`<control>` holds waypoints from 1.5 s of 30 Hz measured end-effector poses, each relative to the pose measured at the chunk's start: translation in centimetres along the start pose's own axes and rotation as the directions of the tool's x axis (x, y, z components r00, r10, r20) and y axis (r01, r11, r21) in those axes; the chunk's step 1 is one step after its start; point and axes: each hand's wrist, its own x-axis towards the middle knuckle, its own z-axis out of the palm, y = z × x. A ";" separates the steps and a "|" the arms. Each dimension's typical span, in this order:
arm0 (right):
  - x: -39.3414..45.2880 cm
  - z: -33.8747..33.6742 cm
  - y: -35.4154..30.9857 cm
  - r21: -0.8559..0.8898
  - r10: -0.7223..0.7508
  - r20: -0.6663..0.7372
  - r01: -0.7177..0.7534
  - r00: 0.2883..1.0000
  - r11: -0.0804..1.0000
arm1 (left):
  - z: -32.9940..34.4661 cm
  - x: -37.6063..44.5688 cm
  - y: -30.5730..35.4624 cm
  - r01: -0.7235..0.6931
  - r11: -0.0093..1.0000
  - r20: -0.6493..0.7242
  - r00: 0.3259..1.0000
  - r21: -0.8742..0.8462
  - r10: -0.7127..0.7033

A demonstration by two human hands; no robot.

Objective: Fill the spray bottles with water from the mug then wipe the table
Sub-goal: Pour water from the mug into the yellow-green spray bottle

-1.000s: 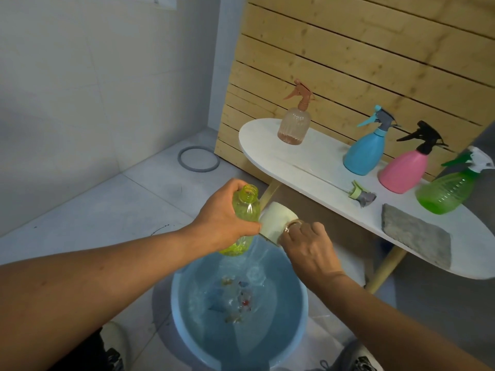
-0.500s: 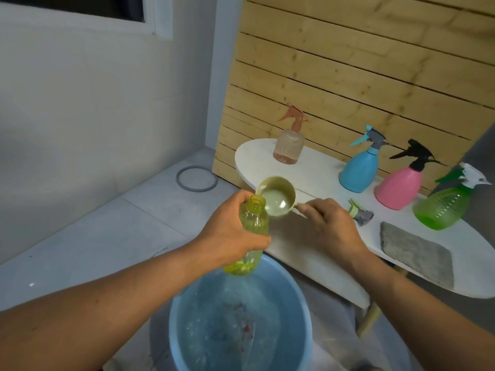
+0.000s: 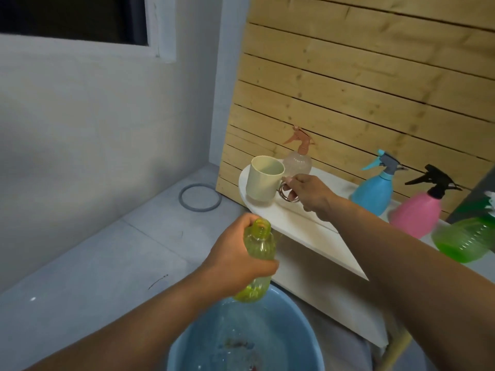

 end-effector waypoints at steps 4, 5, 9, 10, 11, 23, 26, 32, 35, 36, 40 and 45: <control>2.4 1.2 1.0 0.006 0.037 0.020 -0.037 0.999 0.999 | -0.1 0.4 -0.5 0.023 1.000 0.012 1.000 -0.017 -0.023; 2.9 1.5 1.4 0.010 0.034 0.025 -0.034 0.999 0.999 | -0.1 0.5 -0.5 0.026 1.000 0.016 1.000 -0.017 -0.025; 3.5 2.0 2.5 -0.007 0.017 0.025 -0.017 1.000 1.000 | -0.1 0.8 -0.6 0.041 0.999 0.027 0.999 -0.007 -0.041; 3.4 2.0 2.6 -0.026 0.011 0.023 -0.010 1.000 1.000 | 0.0 1.0 -0.7 0.041 0.999 0.032 0.999 -0.002 -0.041; 3.5 2.1 2.7 -0.046 0.012 0.023 -0.011 1.000 0.999 | 0.1 1.0 -0.8 0.040 0.999 0.038 0.998 0.001 -0.040; 3.0 0.5 2.1 -0.210 -0.034 -0.081 0.016 0.996 0.978 | 0.7 1.0 -1.1 0.046 0.999 0.057 0.997 0.007 -0.046; 1.5 -1.8 1.3 -0.147 -0.075 -0.206 0.045 0.976 0.988 | 0.8 1.5 -0.8 0.042 0.999 0.040 0.998 -0.001 -0.042; -1.5 -6.0 3.6 -0.118 0.037 -0.190 -0.060 0.981 0.991 | 1.1 3.2 0.8 0.033 0.999 -0.026 0.999 -0.021 -0.034; -2.2 -7.3 5.4 -0.150 0.100 -0.171 -0.127 0.980 0.981 | 1.5 4.3 1.6 0.012 1.000 -0.050 0.999 -0.010 -0.012; -2.5 -7.8 6.1 -0.174 0.112 -0.181 -0.144 0.977 0.974 | 1.9 4.7 2.0 0.007 1.000 -0.053 0.999 -0.001 -0.007; -4.0 -9.6 9.1 -0.414 0.130 -0.302 -0.253 0.944 0.875 | 3.7 6.4 3.6 -0.024 1.000 -0.052 0.998 0.017 0.024; -6.3 -10.5 12.4 -0.529 0.274 -0.368 -0.442 0.889 0.724 | 6.7 8.9 5.0 -0.076 0.997 -0.050 0.996 -0.015 0.076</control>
